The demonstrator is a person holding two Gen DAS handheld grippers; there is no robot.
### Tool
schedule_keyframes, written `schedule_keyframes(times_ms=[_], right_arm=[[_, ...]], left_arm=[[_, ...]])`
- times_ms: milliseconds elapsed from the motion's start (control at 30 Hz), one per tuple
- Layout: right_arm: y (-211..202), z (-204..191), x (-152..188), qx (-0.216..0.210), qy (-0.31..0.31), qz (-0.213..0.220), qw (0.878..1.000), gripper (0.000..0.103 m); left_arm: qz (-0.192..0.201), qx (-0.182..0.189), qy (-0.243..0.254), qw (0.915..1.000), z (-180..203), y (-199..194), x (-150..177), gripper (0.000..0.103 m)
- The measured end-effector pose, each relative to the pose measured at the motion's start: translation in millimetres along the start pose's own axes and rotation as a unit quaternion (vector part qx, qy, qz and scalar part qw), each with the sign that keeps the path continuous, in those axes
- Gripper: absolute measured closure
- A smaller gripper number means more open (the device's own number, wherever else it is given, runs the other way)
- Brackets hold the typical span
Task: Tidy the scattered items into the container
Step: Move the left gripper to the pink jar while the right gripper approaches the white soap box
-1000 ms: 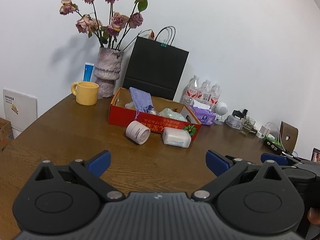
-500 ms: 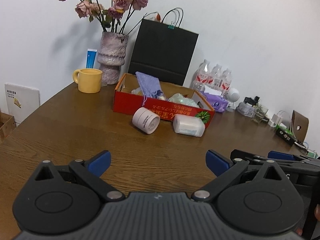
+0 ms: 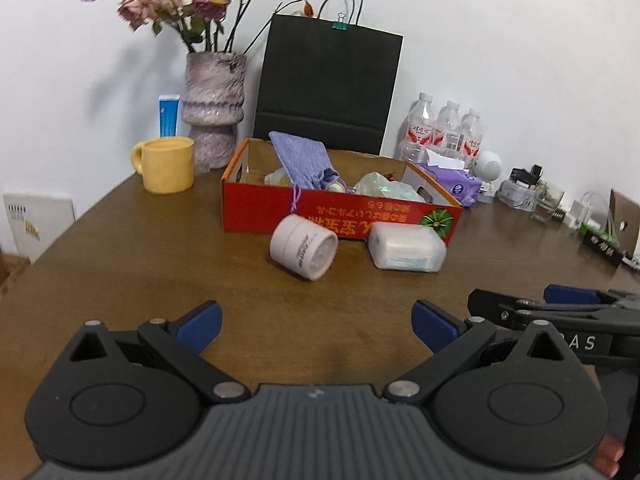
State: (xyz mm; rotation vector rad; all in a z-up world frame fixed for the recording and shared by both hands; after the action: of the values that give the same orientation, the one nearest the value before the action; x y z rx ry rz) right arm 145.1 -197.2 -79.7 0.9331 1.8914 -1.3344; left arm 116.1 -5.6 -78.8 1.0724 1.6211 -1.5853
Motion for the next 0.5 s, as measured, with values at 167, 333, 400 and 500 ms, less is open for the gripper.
schedule_keyframes(times_ms=[167,333,400,500], right_arm=[[29,-2,-10,0.003,-0.004,0.002,1.000,0.000],[62,1,-16,0.013,0.007,0.006,1.000,0.000],[77,3,-19,0.012,0.014,0.006,1.000,0.000],[98,3,-20,0.012,0.020,0.003,1.000,0.000]], left_arm=[[-0.001,-0.003,0.019,0.9998,-7,32,-7,0.000],[-0.003,0.000,0.016,0.9999,-16,69,-14,0.000],[-0.002,0.011,0.021,0.9997,-19,82,-17,0.000],[0.006,0.027,0.033,0.9991,-22,100,-21,0.000]])
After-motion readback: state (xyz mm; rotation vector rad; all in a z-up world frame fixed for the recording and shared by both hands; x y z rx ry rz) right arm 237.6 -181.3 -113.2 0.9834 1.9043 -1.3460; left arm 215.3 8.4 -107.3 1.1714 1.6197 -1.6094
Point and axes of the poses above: each gripper's, at about its wrist camera, not at the fingertips, and y roughly the way its jaws point, z to its right, x to its underside, the point moved 5 cm from there along y, roughly the way its jaws point, and after that the axes turned 13 degrees about y, right-handed, at the moved point
